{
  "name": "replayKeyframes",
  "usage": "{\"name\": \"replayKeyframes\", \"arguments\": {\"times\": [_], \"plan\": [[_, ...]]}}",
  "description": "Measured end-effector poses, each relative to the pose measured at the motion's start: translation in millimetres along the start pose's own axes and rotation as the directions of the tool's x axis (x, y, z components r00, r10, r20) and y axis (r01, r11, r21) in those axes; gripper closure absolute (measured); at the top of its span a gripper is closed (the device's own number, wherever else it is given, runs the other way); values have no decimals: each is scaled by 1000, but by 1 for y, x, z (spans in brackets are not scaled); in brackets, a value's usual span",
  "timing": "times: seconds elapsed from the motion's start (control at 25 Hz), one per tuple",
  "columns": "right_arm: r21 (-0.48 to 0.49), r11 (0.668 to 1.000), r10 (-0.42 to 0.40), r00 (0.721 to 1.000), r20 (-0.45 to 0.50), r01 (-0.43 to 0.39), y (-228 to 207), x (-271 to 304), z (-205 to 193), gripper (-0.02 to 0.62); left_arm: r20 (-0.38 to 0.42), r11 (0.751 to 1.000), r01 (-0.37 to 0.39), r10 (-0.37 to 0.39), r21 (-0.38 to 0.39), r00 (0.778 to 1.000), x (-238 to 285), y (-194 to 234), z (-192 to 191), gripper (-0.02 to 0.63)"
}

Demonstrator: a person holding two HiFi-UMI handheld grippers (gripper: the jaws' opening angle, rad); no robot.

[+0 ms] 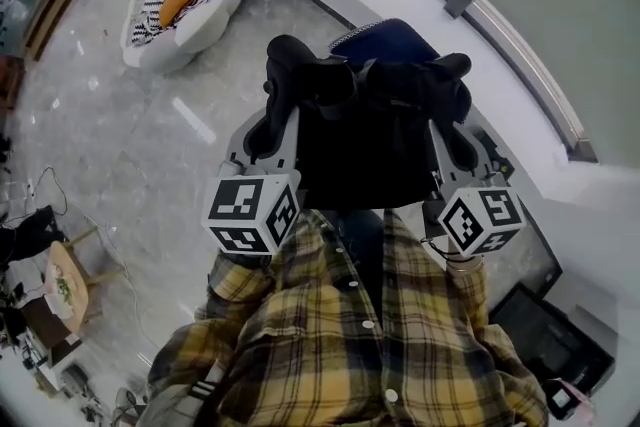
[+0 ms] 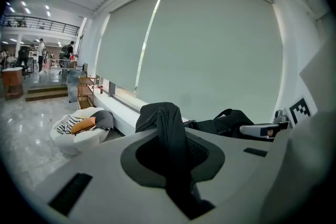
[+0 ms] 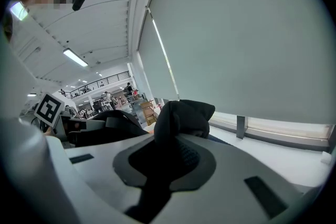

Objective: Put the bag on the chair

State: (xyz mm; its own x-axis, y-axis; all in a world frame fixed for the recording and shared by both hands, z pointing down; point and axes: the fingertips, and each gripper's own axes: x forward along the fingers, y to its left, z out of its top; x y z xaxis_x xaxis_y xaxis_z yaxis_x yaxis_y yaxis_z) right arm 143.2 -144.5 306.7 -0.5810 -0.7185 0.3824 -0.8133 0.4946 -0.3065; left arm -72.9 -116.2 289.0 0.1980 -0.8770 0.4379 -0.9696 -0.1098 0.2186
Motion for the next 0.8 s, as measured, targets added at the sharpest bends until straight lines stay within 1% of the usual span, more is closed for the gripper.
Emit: {"name": "replayKeyframes", "arguments": {"times": [0.16, 0.32, 0.64, 0.8], "plan": [[26, 1000, 1, 1000, -20, 0, 1, 10, -6, 543, -23, 1000, -6, 6, -4, 1000, 7, 9, -1, 541], [42, 999, -16, 1000, -20, 17, 6, 11, -9, 543, -31, 1000, 4, -4, 1, 1000, 6, 12, 0, 541], [46, 998, -39, 999, -31, 40, 13, 16, -12, 543, -48, 1000, 23, -23, -3, 999, 8, 25, -2, 541], [47, 998, -41, 998, -45, 43, 16, 19, -18, 543, -67, 1000, 29, -28, 9, 997, 10, 31, -6, 541]]}}
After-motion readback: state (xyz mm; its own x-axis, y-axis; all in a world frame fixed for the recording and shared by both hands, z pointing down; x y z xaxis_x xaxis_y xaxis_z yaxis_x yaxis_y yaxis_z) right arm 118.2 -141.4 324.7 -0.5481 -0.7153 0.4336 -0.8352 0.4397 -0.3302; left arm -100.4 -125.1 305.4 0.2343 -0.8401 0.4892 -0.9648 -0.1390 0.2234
